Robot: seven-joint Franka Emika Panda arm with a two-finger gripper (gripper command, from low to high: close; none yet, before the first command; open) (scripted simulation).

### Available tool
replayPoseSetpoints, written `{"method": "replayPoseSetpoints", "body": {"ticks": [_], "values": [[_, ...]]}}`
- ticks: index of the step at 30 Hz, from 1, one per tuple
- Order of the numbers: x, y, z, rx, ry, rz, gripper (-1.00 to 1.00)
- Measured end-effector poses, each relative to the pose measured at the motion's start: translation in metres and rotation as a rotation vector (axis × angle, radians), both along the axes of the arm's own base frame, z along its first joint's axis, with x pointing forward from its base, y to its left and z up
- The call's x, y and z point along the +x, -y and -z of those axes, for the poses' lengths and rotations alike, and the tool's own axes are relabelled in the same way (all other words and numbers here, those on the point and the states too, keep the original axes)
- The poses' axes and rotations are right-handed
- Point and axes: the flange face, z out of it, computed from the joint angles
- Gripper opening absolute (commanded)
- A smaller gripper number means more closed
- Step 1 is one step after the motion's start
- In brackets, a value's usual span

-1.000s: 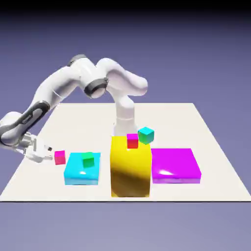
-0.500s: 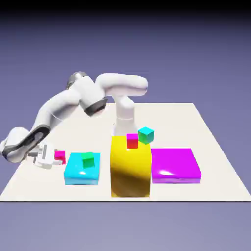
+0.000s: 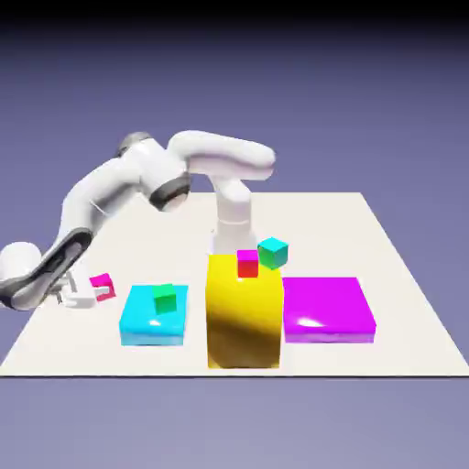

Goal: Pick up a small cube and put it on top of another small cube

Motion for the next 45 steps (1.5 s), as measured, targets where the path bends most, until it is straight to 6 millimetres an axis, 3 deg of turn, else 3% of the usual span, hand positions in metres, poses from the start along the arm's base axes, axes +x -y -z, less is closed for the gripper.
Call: {"method": "replayPoseSetpoints", "body": {"ticks": [5,10,18,22,25,27,30,41,42,45], "values": [[0.034,-0.016,-0.01,0.064,0.08,-0.247,-1.0],[0.116,-0.08,-0.041,0.157,0.19,-0.583,-1.0],[0.237,-0.221,-0.12,0.287,0.335,-1.17,-1.0],[0.281,-0.307,-0.173,0.335,0.384,-1.475,-1.0],[0.301,-0.381,-0.216,0.36,0.412,-1.697,-1.0],[0.289,-0.463,-0.232,0.388,0.448,-1.77,-1.0],[0.249,-0.58,-0.255,0.432,0.486,-1.883,-1.0],[0.137,-0.691,-0.248,0.342,0.501,-1.578,-1.0],[0.127,-0.698,-0.248,0.331,0.492,-1.544,-1.0],[0.121,-0.69,-0.242,0.271,0.454,-1.379,-1.0]]}}
